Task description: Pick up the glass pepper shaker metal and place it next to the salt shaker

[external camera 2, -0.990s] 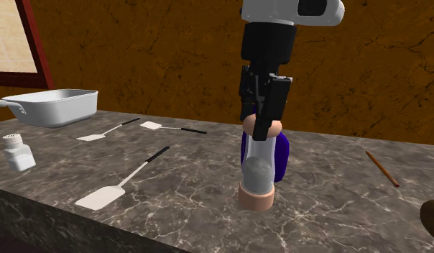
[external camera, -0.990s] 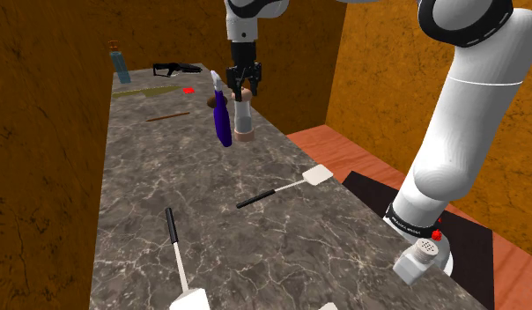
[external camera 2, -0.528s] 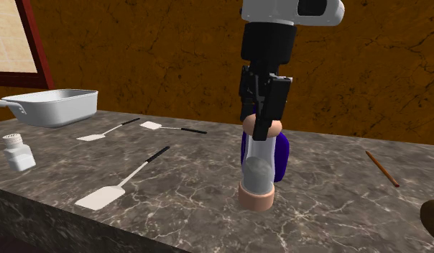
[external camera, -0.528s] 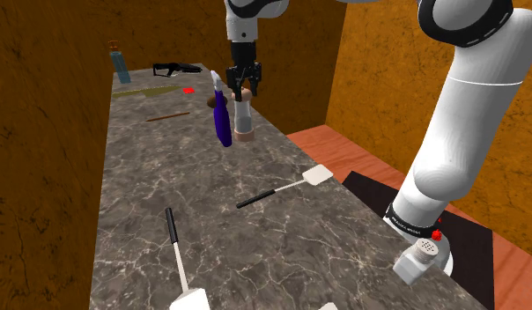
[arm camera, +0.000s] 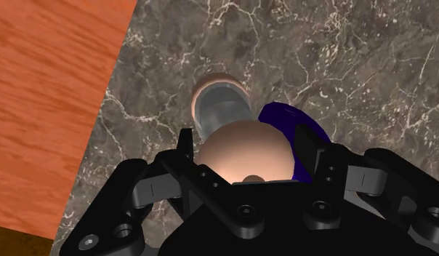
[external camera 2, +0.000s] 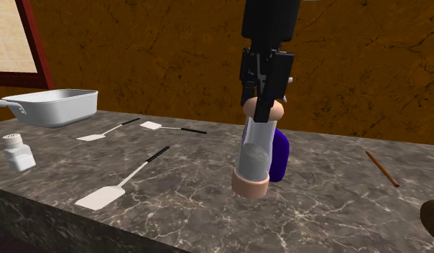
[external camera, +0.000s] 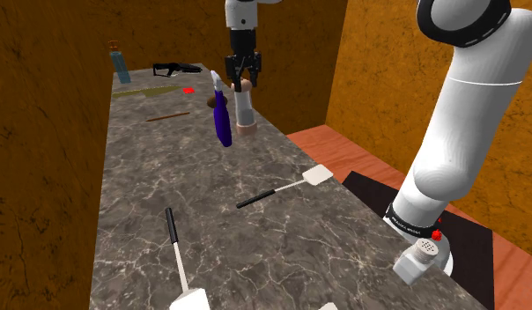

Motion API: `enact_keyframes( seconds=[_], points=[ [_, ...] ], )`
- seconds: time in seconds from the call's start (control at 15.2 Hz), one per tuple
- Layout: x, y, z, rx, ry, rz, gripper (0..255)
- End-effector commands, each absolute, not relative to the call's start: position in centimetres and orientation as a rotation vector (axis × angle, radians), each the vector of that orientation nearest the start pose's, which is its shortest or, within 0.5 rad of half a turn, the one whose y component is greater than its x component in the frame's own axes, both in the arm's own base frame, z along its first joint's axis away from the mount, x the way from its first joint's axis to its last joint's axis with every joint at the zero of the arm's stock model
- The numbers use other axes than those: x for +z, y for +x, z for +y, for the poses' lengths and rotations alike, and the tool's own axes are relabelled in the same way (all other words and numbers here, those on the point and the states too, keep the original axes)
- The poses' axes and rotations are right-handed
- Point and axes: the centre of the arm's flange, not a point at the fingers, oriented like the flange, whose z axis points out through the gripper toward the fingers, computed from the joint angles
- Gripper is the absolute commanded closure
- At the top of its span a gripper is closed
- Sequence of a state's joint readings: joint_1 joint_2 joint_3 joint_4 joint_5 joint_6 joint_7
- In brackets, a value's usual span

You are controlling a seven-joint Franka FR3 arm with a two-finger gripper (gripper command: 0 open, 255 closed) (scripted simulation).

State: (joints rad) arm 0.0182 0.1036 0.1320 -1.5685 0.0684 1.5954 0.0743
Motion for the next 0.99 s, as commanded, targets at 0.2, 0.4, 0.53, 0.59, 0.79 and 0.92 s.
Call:
enact_keyframes(
  seconds=[0.2,0.4,0.53,0.59,0.79,0.92],
  points=[
    [59.6,57.7,9.1,0.13,-3.064,-0.109,255],
    [61.2,57.7,9.1,0.13,-3.064,-0.109,255],
    [62.2,57.7,9.1,0.13,-3.064,-0.109,255],
    [62.8,57.7,9.1,0.13,-3.064,-0.109,255],
    [64.4,57.7,9.1,0.13,-3.064,-0.109,255],
    [65.4,57.7,9.1,0.13,-3.064,-0.109,255]
  ],
)
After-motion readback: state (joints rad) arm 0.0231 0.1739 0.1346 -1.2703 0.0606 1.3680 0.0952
